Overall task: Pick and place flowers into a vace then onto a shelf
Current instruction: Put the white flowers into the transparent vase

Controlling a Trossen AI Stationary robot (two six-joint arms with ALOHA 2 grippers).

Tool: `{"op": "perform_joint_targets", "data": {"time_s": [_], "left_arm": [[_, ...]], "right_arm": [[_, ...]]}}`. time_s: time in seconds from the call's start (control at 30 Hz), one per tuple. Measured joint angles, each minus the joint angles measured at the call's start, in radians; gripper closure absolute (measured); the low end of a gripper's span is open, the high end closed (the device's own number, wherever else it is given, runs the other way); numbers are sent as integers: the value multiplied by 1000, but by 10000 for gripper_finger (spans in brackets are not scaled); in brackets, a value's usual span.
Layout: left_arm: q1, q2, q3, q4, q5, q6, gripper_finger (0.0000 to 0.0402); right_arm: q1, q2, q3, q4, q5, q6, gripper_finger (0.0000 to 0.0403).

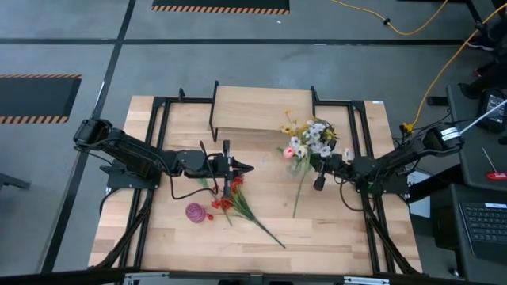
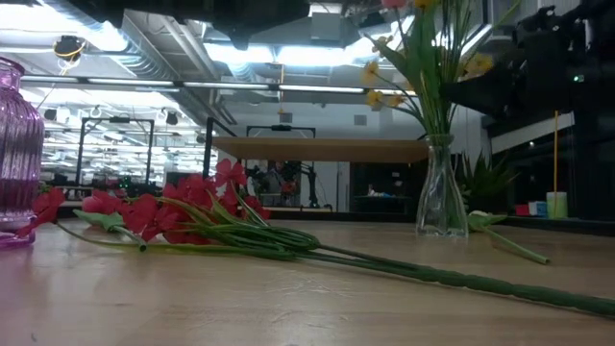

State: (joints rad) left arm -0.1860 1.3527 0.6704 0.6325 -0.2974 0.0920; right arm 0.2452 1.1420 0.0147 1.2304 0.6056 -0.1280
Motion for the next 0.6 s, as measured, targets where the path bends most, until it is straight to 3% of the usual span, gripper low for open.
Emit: {"op": "perform_joint_targets", "data": {"time_s": [0.6], "left_arm": [[0,0,0,-8,0,0,394]], "right_arm": [[-44,62,0,-9,-8,46,401]]}}
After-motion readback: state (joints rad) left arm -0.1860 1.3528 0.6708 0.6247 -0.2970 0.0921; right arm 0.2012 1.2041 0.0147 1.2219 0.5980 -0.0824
